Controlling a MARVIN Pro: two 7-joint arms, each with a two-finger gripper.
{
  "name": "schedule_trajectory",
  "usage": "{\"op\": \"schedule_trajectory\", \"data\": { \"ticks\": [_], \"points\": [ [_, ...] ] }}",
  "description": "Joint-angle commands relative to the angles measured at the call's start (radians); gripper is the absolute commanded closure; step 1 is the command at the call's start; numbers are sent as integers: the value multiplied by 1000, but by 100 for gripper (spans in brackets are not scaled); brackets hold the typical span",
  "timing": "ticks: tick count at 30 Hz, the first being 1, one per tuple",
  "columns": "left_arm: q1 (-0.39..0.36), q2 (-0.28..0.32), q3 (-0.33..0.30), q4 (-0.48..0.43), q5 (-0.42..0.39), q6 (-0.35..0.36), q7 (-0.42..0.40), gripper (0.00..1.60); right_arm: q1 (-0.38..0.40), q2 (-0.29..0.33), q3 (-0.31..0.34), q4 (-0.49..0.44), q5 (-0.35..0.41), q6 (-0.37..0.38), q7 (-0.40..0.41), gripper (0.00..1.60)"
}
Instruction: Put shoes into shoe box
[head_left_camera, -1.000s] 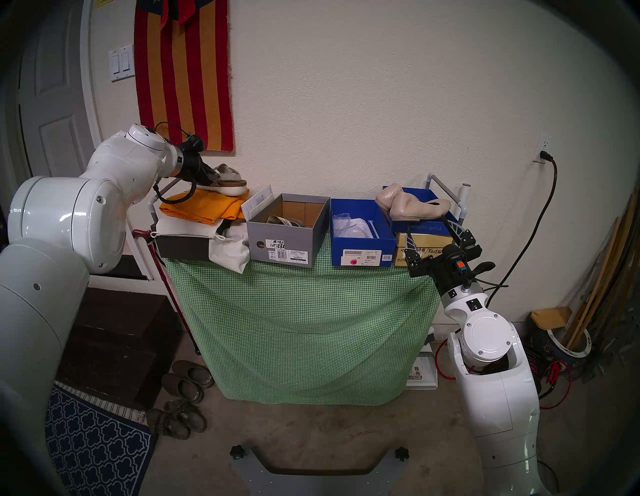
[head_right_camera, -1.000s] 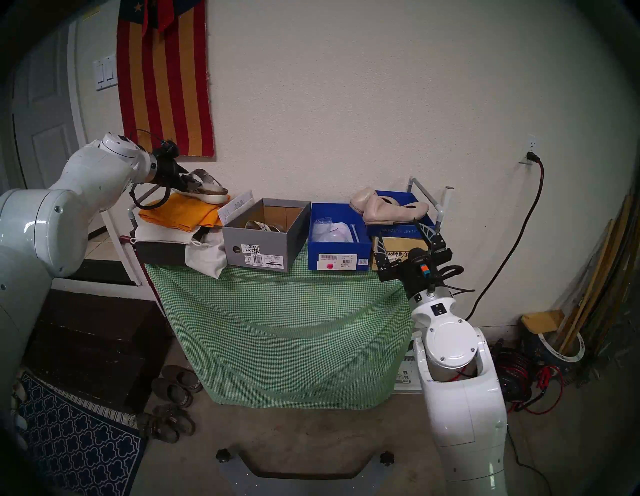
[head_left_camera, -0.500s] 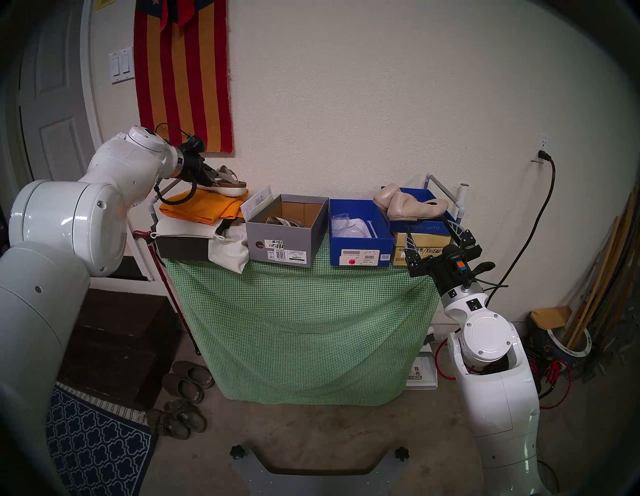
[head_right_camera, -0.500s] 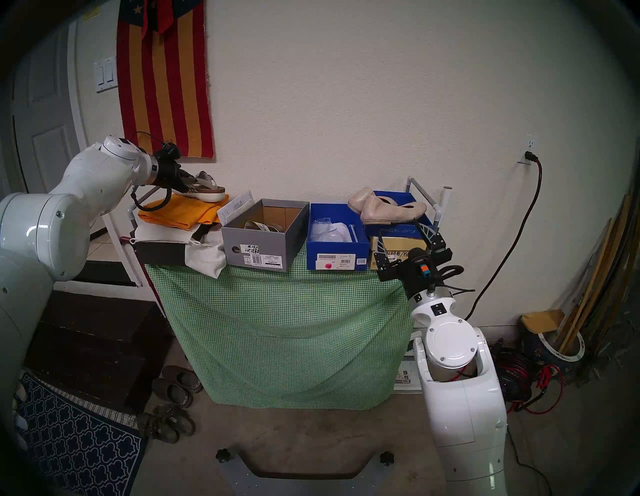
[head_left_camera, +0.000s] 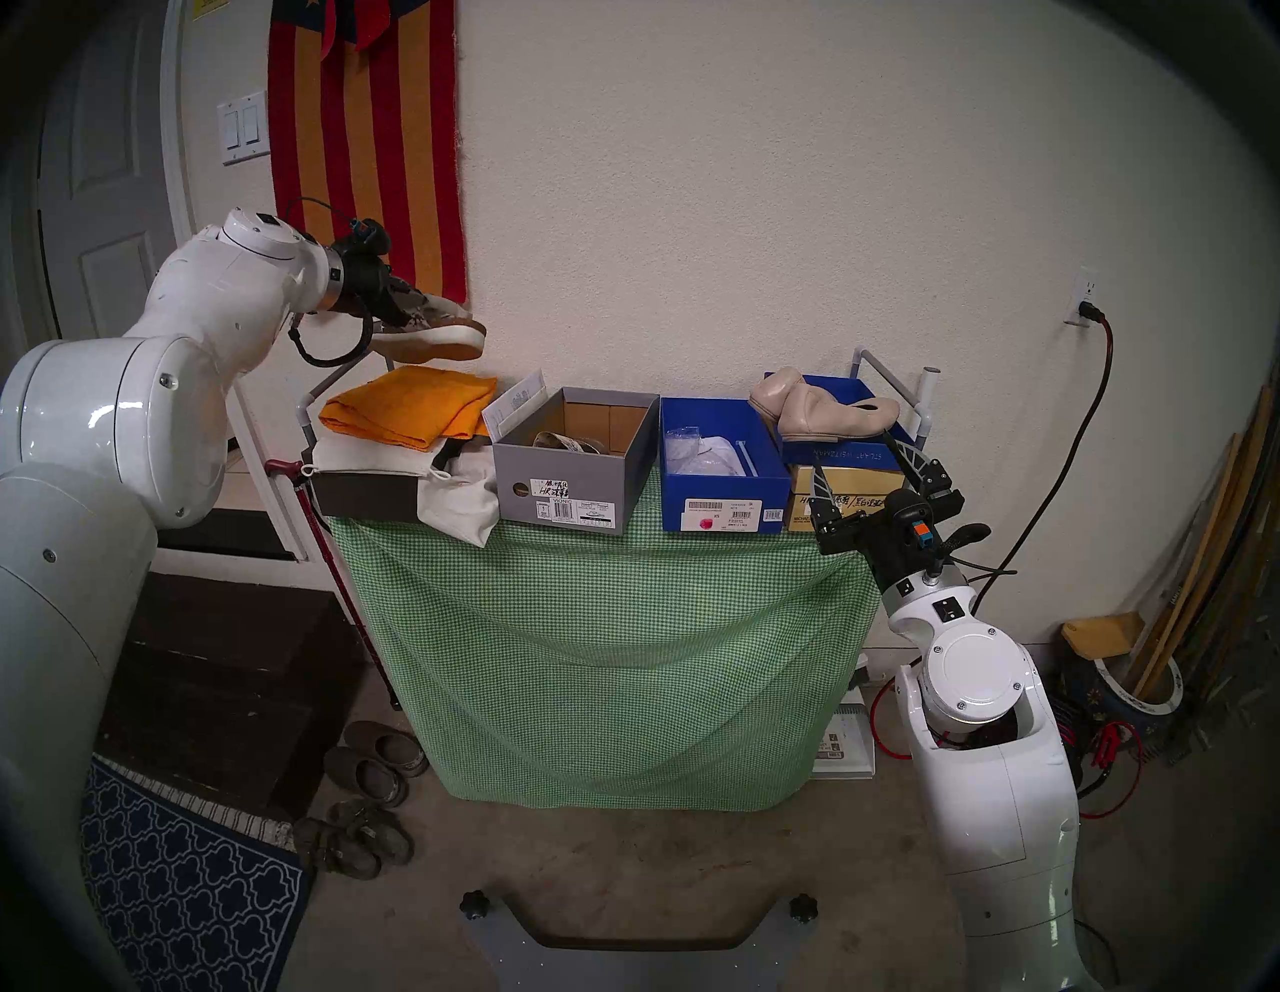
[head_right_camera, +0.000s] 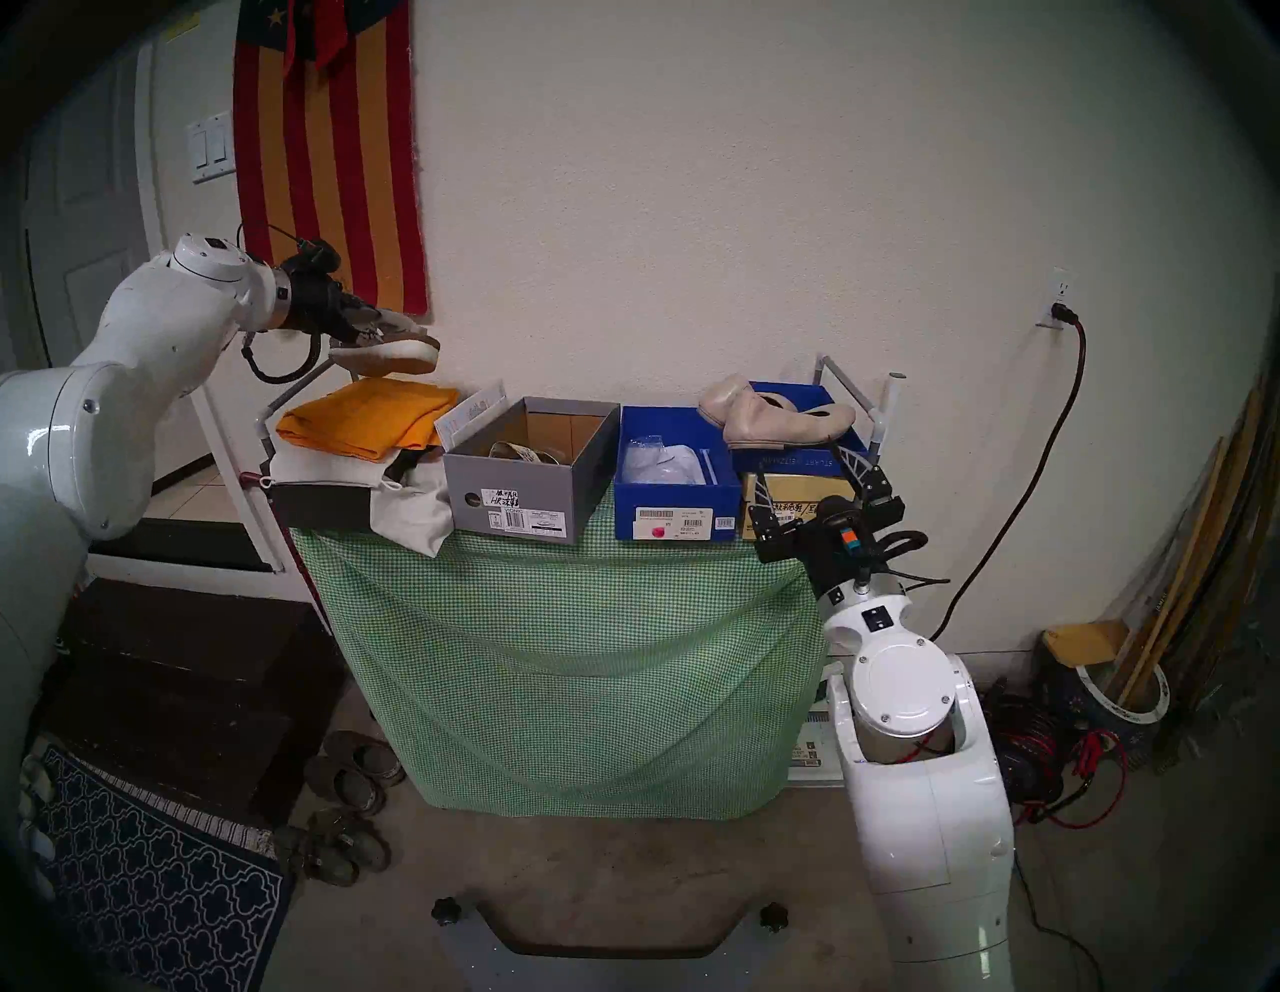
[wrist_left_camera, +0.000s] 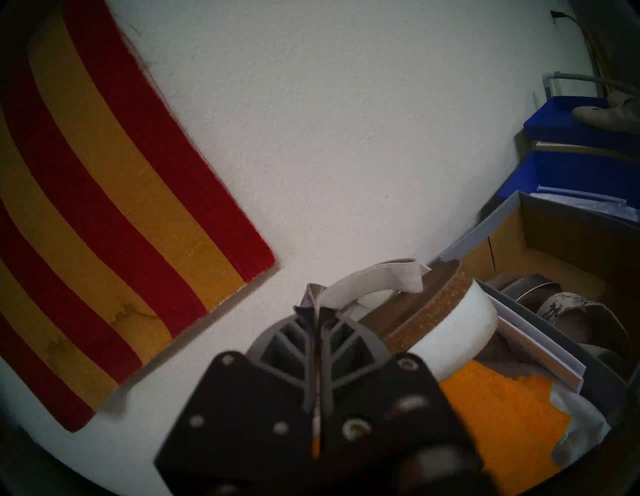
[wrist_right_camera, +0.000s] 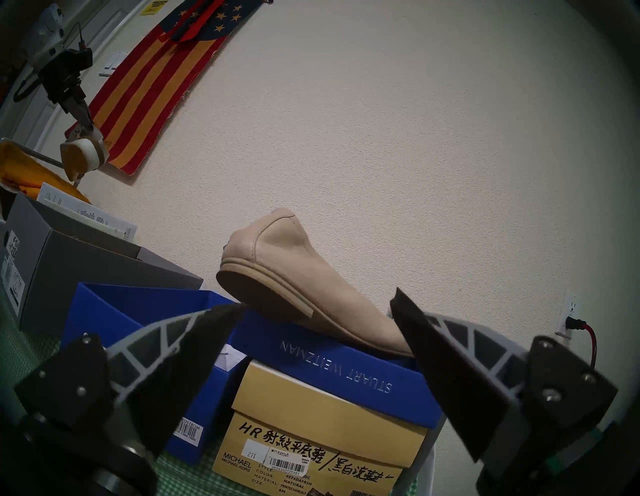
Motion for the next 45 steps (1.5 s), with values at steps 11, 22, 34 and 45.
{"op": "schedule_trajectory", "data": {
  "ticks": [11, 22, 34, 45],
  "points": [
    [-55, -33, -19, -42, -39, -124, -285, 160, -1, 2, -1, -1, -3, 2, 2, 0],
    [-36, -59, -29, -61, -52, -207, -384, 160, -1, 3, -1, -1, -3, 2, 2, 0],
    [29, -102, -26, -41, -50, -295, -403, 160, -1, 2, -1, -1, -3, 2, 2, 0],
    [32, -137, 8, -8, -23, -396, -410, 160, 0, 2, -1, 0, -3, 2, 2, 0]
  ]
}}
